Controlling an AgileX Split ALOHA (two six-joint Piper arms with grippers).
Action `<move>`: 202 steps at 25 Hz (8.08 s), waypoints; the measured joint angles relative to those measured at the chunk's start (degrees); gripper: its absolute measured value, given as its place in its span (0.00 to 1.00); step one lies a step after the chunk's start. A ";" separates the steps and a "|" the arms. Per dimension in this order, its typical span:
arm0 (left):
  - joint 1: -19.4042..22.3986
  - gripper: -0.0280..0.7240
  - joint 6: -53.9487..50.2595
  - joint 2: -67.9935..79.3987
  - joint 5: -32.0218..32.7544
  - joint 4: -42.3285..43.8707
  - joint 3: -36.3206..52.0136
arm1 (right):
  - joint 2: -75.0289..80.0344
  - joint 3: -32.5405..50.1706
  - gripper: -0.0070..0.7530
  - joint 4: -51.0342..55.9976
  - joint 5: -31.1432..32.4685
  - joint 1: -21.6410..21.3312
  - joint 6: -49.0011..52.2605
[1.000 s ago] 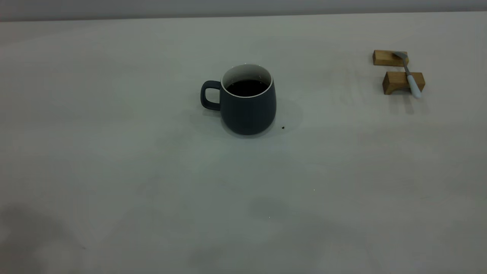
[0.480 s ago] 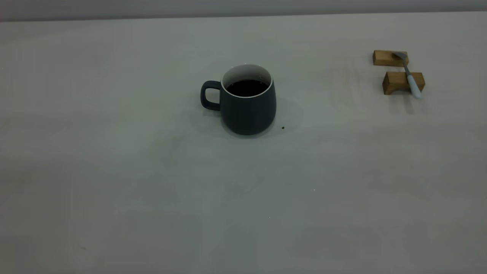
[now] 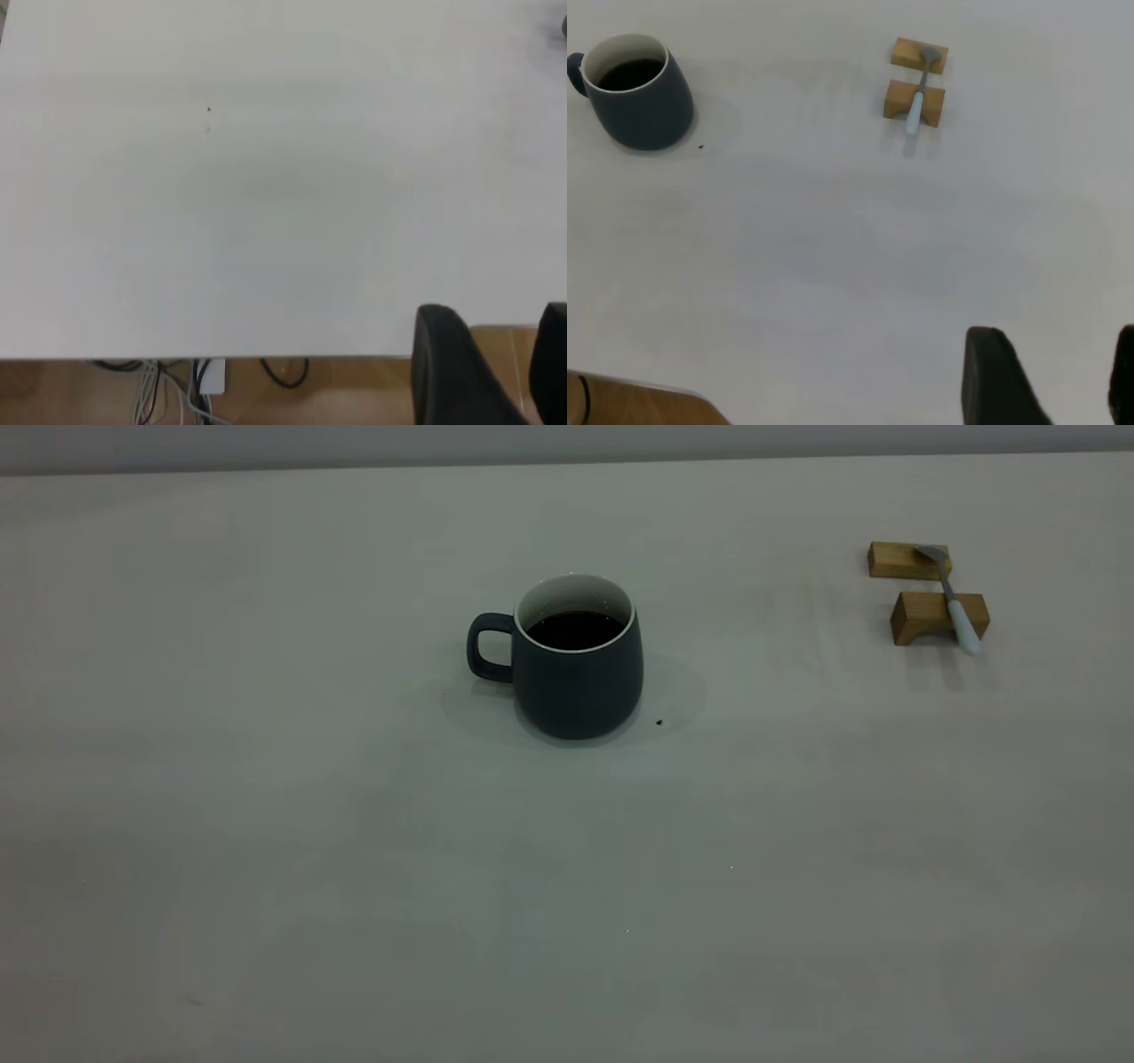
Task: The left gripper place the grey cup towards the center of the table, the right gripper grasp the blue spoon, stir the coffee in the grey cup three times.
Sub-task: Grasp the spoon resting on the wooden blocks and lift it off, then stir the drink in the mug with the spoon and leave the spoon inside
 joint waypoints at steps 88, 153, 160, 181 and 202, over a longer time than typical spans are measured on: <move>0.00 0.43 0.00 -7.33 0.43 -0.10 0.67 | 114.41 -35.16 0.83 1.99 -34.15 3.24 -2.10; 0.00 0.43 0.00 -7.33 0.43 -0.10 0.67 | 122.42 -55.39 0.19 9.98 -21.33 -0.26 1.50; 0.00 0.43 0.00 -7.33 0.43 -0.10 0.67 | 114.27 -55.39 0.19 36.26 -7.80 0.20 1.50; 0.00 0.43 0.00 -7.33 0.43 -0.10 0.67 | 114.23 -55.34 0.19 69.16 -6.95 14.54 46.41; 0.00 0.43 0.00 -7.33 0.43 -0.12 0.67 | 132.75 -57.33 0.19 87.30 -10.58 16.30 50.67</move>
